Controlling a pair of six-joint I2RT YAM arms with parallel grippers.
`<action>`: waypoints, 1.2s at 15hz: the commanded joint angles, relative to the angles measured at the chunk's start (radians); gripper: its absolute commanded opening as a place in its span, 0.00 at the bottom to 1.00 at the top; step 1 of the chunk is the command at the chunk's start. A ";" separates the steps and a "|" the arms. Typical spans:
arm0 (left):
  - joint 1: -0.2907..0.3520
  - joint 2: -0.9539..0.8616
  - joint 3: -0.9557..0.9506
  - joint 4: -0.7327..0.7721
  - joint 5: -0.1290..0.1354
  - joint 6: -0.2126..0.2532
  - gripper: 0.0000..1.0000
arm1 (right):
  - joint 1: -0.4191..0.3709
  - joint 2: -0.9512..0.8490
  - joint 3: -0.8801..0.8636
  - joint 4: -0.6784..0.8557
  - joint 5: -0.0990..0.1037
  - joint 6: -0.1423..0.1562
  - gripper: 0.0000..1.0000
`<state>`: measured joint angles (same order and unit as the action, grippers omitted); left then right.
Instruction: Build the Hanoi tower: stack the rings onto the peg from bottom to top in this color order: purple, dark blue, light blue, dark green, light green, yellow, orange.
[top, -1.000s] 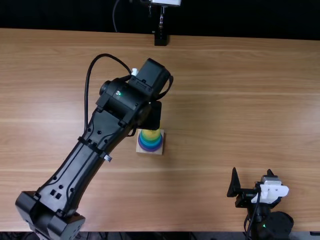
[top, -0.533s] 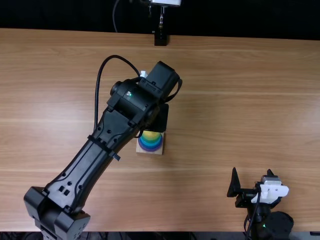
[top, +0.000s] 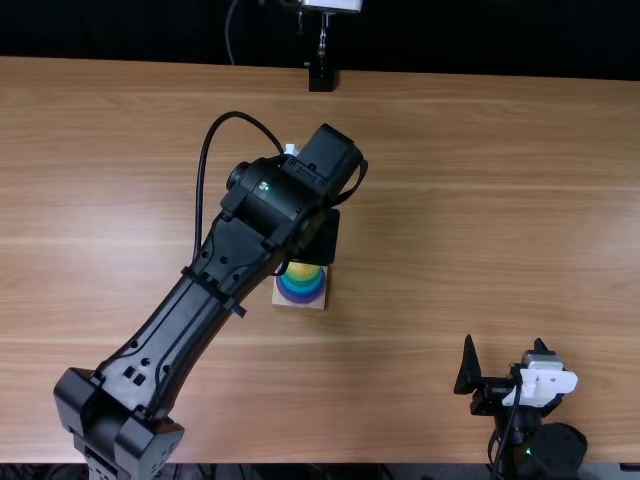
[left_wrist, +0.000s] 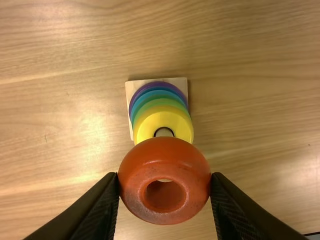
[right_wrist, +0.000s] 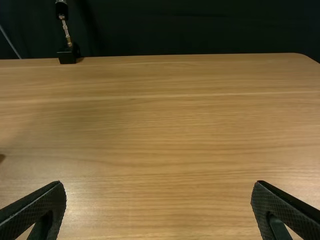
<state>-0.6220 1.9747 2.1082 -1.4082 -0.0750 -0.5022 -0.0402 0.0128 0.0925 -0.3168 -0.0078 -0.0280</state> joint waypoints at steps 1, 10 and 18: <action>-0.013 0.021 0.039 -0.002 -0.006 -0.011 0.00 | -0.009 -0.013 -0.077 -0.073 0.002 -0.001 1.00; -0.013 0.049 0.032 -0.002 -0.004 -0.010 0.78 | -0.009 -0.013 -0.077 -0.075 0.002 -0.001 1.00; 0.076 -0.045 -0.010 0.024 0.046 0.000 1.00 | -0.009 -0.013 -0.077 -0.073 0.002 -0.001 1.00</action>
<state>-0.5648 1.9873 2.0987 -1.3846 -0.0093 -0.5007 -0.0406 0.0128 0.0925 -0.3172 -0.0078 -0.0280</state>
